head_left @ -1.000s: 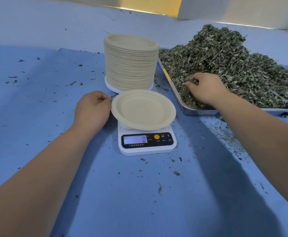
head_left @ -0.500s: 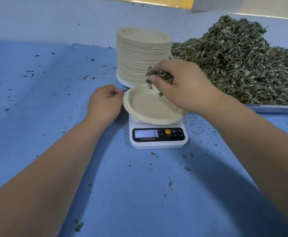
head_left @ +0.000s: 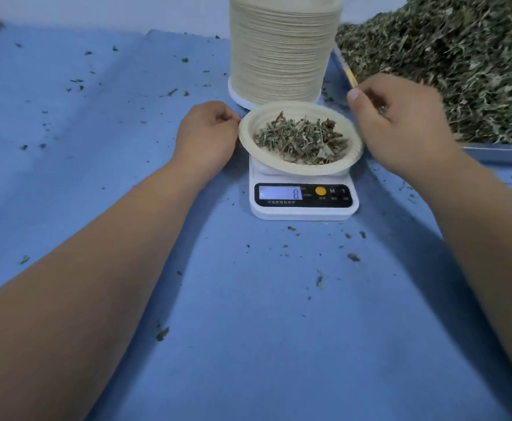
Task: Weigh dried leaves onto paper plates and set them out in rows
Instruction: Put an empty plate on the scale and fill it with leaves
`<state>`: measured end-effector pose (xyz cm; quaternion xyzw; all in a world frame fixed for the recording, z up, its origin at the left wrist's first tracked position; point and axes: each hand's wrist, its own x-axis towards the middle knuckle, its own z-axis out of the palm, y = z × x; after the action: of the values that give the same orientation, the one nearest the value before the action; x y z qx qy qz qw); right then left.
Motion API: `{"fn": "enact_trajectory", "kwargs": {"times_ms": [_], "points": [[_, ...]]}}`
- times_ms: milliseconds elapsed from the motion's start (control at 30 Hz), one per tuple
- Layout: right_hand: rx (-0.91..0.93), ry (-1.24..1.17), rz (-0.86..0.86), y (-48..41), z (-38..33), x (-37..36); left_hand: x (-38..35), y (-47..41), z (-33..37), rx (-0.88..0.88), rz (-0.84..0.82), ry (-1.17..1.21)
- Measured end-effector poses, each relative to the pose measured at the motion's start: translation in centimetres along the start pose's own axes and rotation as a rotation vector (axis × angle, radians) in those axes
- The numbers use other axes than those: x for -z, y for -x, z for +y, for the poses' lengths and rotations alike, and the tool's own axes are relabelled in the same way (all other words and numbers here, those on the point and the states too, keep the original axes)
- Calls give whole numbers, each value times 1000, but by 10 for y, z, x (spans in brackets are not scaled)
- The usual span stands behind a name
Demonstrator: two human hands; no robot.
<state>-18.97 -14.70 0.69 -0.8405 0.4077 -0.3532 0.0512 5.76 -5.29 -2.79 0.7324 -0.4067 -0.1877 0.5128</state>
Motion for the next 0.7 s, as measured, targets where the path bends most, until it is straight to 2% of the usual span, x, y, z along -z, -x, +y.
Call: {"fn": "enact_trajectory", "kwargs": {"times_ms": [467, 567, 700], "points": [[-81, 39, 1, 2, 26, -2, -1, 1, -4, -4, -33, 13], [-99, 92, -3, 0, 32, 0, -1, 0, -6, -9, -45, 39], [-215, 249, -48, -2, 47, 8, -1, -2, -8, -15, -65, 62]]}}
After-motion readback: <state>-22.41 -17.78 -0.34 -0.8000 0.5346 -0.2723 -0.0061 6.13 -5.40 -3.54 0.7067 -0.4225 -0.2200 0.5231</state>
